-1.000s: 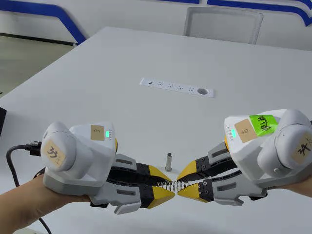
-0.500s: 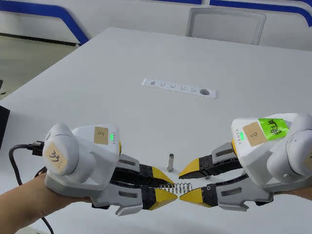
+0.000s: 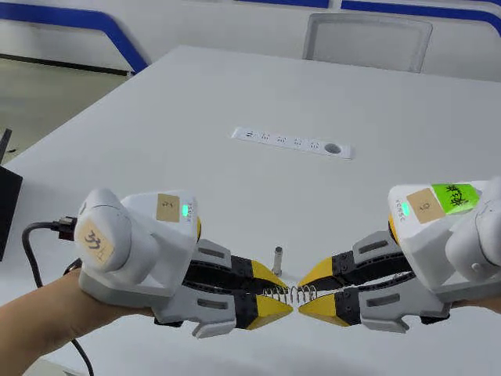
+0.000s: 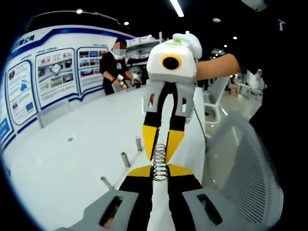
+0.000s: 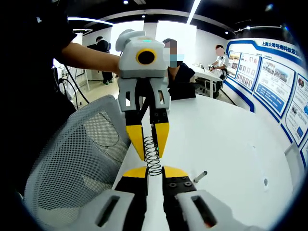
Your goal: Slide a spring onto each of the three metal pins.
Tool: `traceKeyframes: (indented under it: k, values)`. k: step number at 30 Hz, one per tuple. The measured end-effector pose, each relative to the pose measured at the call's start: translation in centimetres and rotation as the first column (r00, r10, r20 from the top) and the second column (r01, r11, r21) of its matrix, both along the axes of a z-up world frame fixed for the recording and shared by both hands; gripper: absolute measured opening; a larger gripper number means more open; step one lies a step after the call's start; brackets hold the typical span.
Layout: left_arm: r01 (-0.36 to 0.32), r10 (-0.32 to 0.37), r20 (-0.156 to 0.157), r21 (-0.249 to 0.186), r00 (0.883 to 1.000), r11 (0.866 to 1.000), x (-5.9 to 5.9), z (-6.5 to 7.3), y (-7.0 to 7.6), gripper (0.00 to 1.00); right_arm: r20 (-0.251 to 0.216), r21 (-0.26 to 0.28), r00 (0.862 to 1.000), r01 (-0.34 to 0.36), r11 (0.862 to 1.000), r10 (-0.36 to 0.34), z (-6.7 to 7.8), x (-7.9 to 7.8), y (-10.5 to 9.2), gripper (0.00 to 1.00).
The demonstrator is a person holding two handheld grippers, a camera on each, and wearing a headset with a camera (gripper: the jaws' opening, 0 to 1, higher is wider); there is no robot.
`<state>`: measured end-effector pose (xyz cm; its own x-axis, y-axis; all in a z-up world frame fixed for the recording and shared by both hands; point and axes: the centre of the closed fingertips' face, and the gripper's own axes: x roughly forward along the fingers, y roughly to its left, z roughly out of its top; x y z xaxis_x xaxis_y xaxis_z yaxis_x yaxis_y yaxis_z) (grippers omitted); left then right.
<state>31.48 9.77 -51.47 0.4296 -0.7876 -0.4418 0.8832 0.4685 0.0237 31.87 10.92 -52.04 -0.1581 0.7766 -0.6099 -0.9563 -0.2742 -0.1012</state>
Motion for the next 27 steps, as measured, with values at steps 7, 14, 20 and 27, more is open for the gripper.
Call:
traceKeyframes:
  k: [7,14,20,27]
  values:
    - [0.007,-0.007,-0.001,0.040,1.000,0.999,0.1,-0.8,0.2,0.10,-0.029,0.040,1.000,-0.004,0.999,0.005,1.2,-0.4,0.4,0.12]
    - [-0.002,0.002,0.003,0.048,1.000,0.999,0.3,-1.0,0.4,0.10,-0.082,0.071,0.997,0.004,0.997,0.002,2.1,-0.9,1.1,0.12]
    - [-0.016,0.016,0.004,0.037,1.000,0.999,0.3,-1.2,0.4,0.10,-0.101,0.097,0.995,0.005,0.995,0.004,2.7,-1.3,1.9,0.11]
    - [-0.026,0.026,-0.006,0.010,1.000,1.000,0.1,-1.3,0.3,0.10,-0.126,0.106,0.992,0.009,0.994,0.004,3.0,-1.7,2.4,0.11]
